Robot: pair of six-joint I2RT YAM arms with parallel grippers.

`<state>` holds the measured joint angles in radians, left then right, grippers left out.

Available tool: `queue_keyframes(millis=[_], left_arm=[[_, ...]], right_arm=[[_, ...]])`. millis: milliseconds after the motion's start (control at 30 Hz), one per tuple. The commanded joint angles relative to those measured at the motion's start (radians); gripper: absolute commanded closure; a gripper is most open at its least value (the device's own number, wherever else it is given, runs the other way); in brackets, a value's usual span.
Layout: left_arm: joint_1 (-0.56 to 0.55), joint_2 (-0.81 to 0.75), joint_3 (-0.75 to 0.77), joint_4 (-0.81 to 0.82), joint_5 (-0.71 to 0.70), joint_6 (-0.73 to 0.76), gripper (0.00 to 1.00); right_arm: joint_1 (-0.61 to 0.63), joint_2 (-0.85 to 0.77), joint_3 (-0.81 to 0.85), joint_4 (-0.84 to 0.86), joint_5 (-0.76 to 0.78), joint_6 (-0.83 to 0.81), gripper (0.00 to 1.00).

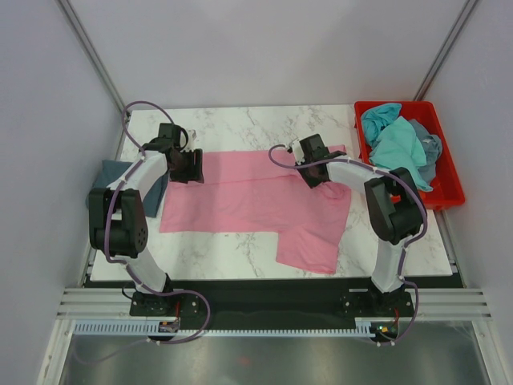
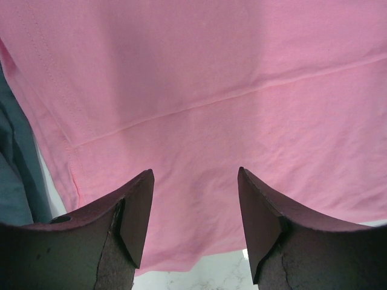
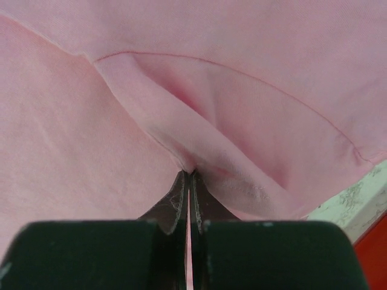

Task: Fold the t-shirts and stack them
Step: Fold the tshirt

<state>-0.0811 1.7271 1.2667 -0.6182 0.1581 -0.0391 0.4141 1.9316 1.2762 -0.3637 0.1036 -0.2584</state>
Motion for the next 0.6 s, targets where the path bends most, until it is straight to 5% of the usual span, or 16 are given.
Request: queue_keyframes(millis=[0, 567], left_arm=[[-0.002, -0.021, 0.017, 0.031, -0.012, -0.019, 0.34], [-0.005, -0.026, 0.017, 0.034, -0.011, -0.016, 0.34]], right_arm=[[0.002, -0.078, 0.026, 0.000, -0.001, 0.010, 1.00], [0.091, -0.140, -0.008, -0.072, -0.168, 0.111, 1.00]])
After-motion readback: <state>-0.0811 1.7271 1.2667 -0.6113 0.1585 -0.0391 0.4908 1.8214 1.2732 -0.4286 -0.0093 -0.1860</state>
